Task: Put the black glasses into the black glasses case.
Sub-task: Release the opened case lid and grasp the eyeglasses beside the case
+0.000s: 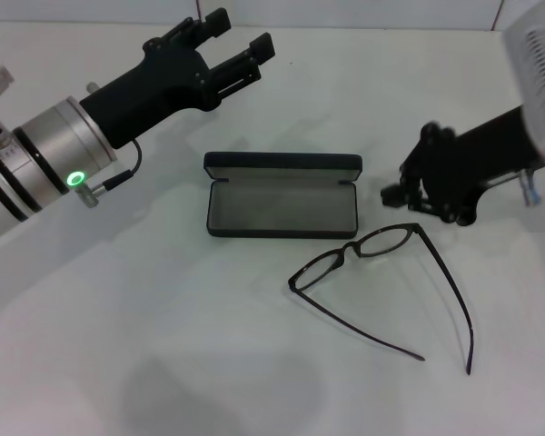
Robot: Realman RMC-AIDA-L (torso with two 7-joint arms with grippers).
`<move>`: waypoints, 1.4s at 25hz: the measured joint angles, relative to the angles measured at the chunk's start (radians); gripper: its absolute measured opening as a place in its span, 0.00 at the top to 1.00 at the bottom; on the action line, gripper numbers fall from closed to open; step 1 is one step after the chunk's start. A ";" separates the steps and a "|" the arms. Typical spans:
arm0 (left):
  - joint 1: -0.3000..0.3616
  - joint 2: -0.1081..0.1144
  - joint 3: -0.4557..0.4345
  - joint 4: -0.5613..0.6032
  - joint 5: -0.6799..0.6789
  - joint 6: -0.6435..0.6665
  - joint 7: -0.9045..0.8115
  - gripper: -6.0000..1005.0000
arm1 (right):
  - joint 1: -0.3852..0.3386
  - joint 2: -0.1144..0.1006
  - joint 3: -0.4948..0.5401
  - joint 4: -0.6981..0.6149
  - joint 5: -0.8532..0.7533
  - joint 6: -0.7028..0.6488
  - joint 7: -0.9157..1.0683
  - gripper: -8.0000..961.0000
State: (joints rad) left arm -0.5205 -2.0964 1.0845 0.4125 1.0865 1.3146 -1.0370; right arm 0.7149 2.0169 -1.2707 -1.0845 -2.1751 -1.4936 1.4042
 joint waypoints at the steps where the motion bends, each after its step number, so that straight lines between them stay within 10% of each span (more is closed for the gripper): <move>1: 0.000 0.000 0.000 0.000 0.000 0.000 0.003 0.20 | -0.026 0.000 0.017 -0.025 0.021 -0.001 -0.002 0.97; 10: -0.010 -0.002 0.000 -0.005 -0.001 0.000 0.022 0.20 | -0.114 0.005 0.047 -0.058 0.107 0.049 -0.016 0.95; 26: -0.051 0.001 -0.004 -0.040 -0.009 -0.055 0.044 0.20 | 0.161 0.009 -0.269 0.013 -0.075 0.007 0.233 0.59; 35: -0.053 0.007 -0.008 -0.033 -0.015 -0.075 0.015 0.20 | 0.187 0.005 -0.286 0.004 -0.085 0.018 0.288 0.48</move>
State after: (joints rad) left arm -0.5740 -2.0893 1.0768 0.3797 1.0720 1.2398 -1.0225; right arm 0.9017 2.0220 -1.5565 -1.0808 -2.2601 -1.4757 1.6919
